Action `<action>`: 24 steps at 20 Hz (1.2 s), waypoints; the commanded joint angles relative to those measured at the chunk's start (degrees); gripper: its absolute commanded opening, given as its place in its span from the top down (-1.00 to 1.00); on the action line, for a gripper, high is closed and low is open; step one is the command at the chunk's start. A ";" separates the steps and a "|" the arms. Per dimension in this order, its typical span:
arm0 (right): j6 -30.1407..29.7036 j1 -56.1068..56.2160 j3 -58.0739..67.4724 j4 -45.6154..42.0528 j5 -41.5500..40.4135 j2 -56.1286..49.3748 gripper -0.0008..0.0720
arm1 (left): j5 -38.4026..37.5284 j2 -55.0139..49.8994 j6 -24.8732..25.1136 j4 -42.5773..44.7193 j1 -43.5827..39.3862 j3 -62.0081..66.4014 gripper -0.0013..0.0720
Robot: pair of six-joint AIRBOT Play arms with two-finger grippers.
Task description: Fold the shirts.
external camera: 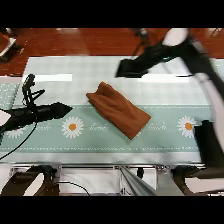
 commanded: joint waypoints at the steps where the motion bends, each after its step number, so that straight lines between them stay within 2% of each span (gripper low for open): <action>1: 4.81 -5.03 -11.34 -22.01 4.55 19.26 -0.73 | 0.26 0.04 -0.50 -0.24 0.02 -0.04 0.89; 3: 13.55 -7.15 -29.59 -26.53 -5.35 34.14 -0.72 | 0.28 0.04 -0.46 -0.22 0.02 -0.07 0.89; 5: 25.05 -7.23 -49.79 -26.08 -16.31 47.19 -0.72 | 0.31 0.04 -0.46 -0.22 0.02 -0.07 0.89; 6: 30.47 -6.64 -59.41 -22.93 -21.88 52.30 -0.72 | 0.37 0.04 -0.46 -0.22 0.02 -0.07 0.89; 8: 34.82 -5.31 -73.61 -11.85 -32.33 56.89 -0.72 | 1.03 0.04 -0.46 -0.22 0.02 -0.07 0.89; 10: 33.51 -3.19 -80.65 -1.81 -39.87 55.28 -0.72 | 1.90 0.02 -0.46 -0.22 0.02 -0.07 0.89; 12: 30.47 -0.63 -81.44 2.56 -43.50 49.40 -0.72 | 2.25 0.02 -0.46 -0.22 0.02 -0.07 0.89; 14: 23.80 0.24 -80.78 9.27 -46.25 41.86 -0.72 | 2.25 0.02 -0.44 -0.22 0.02 -0.07 0.89; 17: 10.97 0.20 -76.30 18.49 -44.52 30.58 -0.72 | 2.23 0.02 -0.44 -0.22 0.02 -0.07 0.89; 21: -1.36 0.26 -68.85 29.18 -39.63 18.12 -0.66 | 2.27 0.02 -0.44 -0.22 0.02 -0.07 0.89; 22: -5.03 0.26 -66.75 32.26 -38.53 15.52 -0.13 | 2.34 0.02 -0.44 -0.22 0.02 -0.07 0.89; 23: -8.59 0.24 -64.54 34.71 -37.48 13.60 0.49 | 2.49 0.02 -0.44 -0.22 0.02 -0.07 0.88; 24: -12.70 0.24 -61.55 36.11 -36.13 12.13 0.93 | 2.71 0.02 -0.44 -0.22 0.02 -0.07 0.89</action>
